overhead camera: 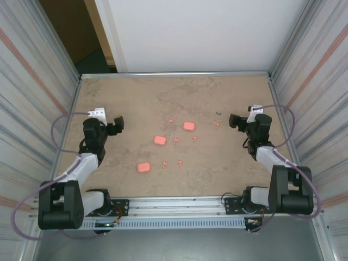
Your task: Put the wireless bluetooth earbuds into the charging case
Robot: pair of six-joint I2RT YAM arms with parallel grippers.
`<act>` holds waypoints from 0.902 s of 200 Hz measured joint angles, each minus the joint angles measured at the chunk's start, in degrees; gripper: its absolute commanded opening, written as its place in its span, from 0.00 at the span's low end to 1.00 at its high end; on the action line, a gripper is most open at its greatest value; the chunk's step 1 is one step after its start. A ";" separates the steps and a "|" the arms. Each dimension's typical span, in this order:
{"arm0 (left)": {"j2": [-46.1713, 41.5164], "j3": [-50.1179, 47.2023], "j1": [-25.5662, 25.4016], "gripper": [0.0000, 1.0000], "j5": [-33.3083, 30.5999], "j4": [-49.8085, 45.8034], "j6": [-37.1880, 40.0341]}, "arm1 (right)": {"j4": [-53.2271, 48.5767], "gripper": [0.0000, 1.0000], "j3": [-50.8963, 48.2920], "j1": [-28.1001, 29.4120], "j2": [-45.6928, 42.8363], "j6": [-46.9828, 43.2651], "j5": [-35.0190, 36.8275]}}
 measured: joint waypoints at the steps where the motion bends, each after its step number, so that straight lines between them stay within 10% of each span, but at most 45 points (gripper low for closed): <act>1: -0.11 0.13 0.00 0.99 -0.04 -0.33 -0.15 | -0.20 0.99 0.04 0.11 -0.20 -0.02 -0.15; 77: -2.78 6.99 0.00 0.99 6.95 -21.16 -15.21 | -11.93 0.99 1.70 17.66 -8.66 -2.49 -6.05; 180: -1.73 4.35 0.00 0.99 19.96 -22.80 -28.44 | -12.33 0.99 5.42 38.16 2.19 -8.50 -4.26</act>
